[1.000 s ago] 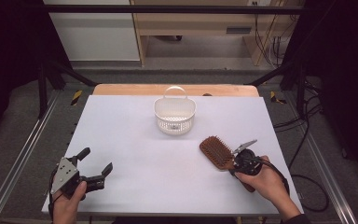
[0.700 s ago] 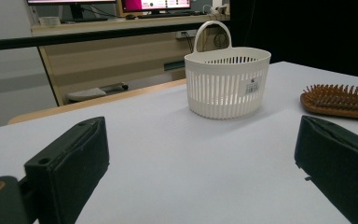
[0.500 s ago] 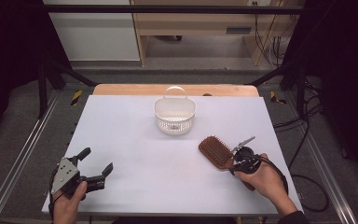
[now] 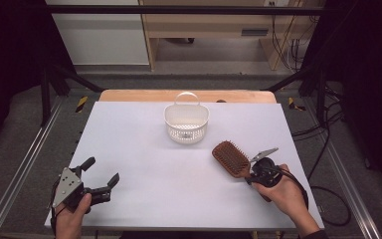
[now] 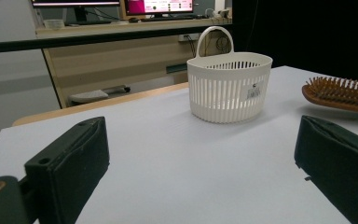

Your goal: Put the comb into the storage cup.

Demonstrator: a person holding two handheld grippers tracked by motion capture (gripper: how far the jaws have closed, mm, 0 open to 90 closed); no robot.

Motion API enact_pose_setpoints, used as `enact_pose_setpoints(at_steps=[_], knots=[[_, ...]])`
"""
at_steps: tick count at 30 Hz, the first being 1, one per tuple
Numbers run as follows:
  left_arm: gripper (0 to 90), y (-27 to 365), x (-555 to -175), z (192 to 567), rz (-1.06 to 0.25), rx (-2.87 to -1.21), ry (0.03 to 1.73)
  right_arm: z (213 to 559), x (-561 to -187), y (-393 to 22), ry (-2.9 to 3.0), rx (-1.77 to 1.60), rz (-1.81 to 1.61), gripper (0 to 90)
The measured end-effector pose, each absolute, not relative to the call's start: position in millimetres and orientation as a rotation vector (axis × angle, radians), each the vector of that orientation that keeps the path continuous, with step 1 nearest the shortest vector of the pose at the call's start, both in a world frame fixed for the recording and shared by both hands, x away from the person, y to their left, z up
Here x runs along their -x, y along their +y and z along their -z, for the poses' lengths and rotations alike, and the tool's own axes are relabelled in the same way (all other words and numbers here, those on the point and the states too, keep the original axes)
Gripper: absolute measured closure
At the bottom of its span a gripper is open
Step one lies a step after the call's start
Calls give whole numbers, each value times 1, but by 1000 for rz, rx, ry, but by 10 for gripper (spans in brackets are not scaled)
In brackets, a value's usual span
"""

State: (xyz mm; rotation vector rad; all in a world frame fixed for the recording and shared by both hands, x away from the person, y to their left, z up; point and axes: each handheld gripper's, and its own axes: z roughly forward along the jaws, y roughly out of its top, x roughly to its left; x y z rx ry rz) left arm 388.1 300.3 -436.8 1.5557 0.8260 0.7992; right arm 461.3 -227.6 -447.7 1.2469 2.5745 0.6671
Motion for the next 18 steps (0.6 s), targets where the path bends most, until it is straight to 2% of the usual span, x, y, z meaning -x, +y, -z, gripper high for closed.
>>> enact_pose_setpoints(at_steps=[9, 14, 18], knots=[[29, 283, -384, 420, -734, -1513, 808, 428, -454, -219, 2466, -1157, -881, 729], [25, 257, -392, 400, -681, -1510, 753, 415, -454, -207, 2373, -1106, -1022, 730], [23, 226, -412, 380, -628, -1511, 712, 407, -456, -198, 2327, -1068, -1099, 730]])
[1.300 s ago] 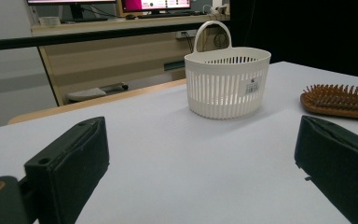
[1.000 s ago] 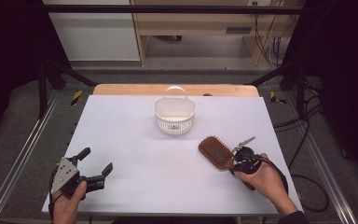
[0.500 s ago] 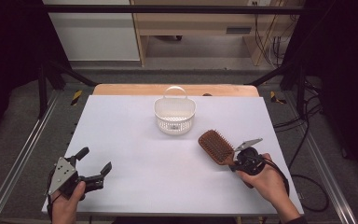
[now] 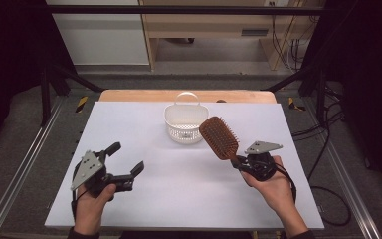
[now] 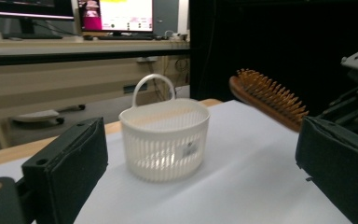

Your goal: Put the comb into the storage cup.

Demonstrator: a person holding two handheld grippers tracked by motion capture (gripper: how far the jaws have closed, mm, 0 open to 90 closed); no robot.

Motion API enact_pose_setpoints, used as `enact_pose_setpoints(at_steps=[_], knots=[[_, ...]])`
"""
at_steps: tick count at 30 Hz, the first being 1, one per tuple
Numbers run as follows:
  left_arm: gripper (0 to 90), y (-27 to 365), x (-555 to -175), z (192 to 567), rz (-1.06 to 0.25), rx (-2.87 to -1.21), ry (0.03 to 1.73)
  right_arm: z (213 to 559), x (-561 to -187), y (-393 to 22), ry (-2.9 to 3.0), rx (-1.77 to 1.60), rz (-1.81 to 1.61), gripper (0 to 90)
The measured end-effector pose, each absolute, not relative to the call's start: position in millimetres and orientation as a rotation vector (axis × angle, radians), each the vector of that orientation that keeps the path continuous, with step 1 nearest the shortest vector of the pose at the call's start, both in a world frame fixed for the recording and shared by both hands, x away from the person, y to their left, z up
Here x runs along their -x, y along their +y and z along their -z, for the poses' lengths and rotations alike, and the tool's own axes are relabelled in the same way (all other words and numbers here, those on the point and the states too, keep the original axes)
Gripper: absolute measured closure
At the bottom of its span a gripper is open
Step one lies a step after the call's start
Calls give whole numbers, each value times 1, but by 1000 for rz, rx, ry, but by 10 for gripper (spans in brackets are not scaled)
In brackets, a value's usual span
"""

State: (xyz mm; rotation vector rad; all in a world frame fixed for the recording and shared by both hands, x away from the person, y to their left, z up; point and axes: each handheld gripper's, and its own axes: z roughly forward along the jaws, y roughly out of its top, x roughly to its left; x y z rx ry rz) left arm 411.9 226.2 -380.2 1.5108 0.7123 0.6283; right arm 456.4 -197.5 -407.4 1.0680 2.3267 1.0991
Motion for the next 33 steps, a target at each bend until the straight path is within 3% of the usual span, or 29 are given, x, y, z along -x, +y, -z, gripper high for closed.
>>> enact_pose_setpoints(at_steps=[7, 14, 33], knots=[[30, 195, -434, 367, -563, -1479, 705, 399, -457, -176, 2252, -1017, -1231, 730], [33, 176, -429, 377, -491, -1496, 718, 406, -450, -147, 2210, -957, -1333, 729], [41, 163, -430, 399, -335, -1464, 796, 421, -432, -105, 2269, -811, -1352, 729]])
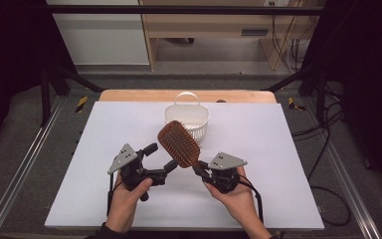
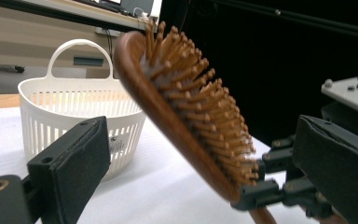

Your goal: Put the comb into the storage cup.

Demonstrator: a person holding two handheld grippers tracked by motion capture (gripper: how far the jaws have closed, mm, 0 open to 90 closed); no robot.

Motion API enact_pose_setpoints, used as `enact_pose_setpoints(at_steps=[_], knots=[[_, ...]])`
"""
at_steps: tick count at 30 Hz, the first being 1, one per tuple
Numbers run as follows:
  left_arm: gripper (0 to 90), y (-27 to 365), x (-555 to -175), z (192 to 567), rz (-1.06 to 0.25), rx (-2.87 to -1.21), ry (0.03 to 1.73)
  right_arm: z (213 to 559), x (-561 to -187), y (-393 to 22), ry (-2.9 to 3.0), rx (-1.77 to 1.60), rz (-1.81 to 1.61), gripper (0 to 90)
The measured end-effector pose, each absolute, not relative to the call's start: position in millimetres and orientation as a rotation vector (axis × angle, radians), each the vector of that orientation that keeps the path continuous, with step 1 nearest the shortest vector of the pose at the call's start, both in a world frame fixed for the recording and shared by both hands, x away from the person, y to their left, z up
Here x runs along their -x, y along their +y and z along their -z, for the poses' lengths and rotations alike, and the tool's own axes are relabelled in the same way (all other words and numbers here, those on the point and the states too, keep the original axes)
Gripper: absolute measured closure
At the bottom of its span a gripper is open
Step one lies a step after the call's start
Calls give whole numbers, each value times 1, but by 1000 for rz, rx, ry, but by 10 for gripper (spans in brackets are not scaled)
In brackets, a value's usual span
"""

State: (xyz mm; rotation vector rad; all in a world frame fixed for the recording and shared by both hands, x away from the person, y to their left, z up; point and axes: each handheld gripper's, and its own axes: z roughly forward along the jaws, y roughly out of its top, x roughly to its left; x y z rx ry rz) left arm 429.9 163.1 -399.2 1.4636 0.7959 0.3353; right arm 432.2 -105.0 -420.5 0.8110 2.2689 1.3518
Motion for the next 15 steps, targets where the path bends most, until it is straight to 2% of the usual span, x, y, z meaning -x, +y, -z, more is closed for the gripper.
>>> enact_pose_setpoints(at_steps=[15], knots=[[58, 170, -433, 402, -291, -1412, 844, 424, -424, -88, 2296, -730, -1359, 729]])
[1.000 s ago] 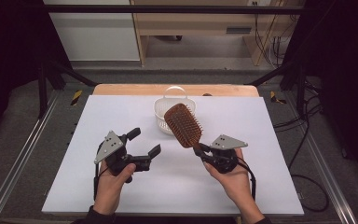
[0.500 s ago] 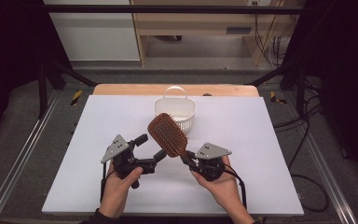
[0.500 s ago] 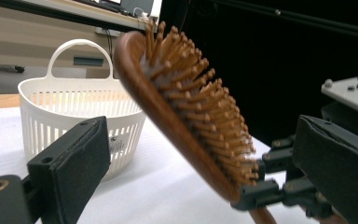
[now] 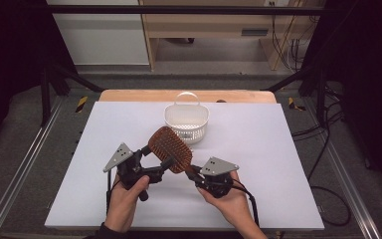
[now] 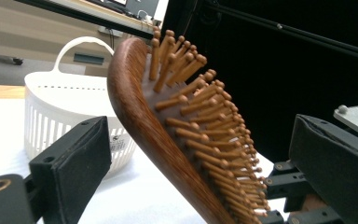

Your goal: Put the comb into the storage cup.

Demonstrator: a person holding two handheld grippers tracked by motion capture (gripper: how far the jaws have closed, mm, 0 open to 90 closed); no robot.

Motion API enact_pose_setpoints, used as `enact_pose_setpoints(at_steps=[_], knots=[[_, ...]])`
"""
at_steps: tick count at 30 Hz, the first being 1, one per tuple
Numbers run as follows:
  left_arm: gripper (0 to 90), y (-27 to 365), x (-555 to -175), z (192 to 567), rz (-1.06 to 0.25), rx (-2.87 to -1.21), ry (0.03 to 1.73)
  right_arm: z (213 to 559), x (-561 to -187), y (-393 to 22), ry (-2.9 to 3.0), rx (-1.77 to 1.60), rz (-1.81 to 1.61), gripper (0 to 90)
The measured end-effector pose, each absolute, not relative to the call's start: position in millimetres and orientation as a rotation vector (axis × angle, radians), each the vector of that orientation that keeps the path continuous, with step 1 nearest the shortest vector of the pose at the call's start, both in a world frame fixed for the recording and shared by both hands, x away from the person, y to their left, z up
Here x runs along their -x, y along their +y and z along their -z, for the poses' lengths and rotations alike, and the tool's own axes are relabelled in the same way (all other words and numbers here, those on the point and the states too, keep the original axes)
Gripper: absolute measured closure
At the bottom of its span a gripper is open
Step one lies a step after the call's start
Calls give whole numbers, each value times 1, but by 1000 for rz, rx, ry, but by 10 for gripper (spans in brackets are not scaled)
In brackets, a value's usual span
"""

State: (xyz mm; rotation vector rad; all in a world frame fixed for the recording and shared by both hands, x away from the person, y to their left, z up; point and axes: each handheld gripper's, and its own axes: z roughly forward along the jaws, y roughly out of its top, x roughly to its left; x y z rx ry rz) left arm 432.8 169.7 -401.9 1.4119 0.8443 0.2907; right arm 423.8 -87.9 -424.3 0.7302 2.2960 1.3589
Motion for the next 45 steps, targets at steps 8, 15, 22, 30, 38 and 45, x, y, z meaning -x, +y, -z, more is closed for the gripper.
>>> enact_pose_setpoints(at_steps=[8, 15, 22, 30, 38, 45], knots=[[90, 173, -434, 403, -278, -1385, 863, 424, -421, -84, 2297, -695, -1359, 729], [155, 176, -434, 403, -260, -1364, 869, 423, -417, -80, 2299, -651, -1346, 729], [252, 179, -433, 401, -247, -1338, 877, 424, -415, -77, 2303, -632, -1344, 729], [332, 182, -432, 400, -234, -1320, 908, 425, -415, -75, 2309, -626, -1345, 728], [419, 183, -428, 396, -221, -1316, 924, 426, -415, -74, 2313, -618, -1338, 729], [467, 182, -425, 392, -219, -1330, 903, 428, -415, -73, 2320, -613, -1335, 728]])
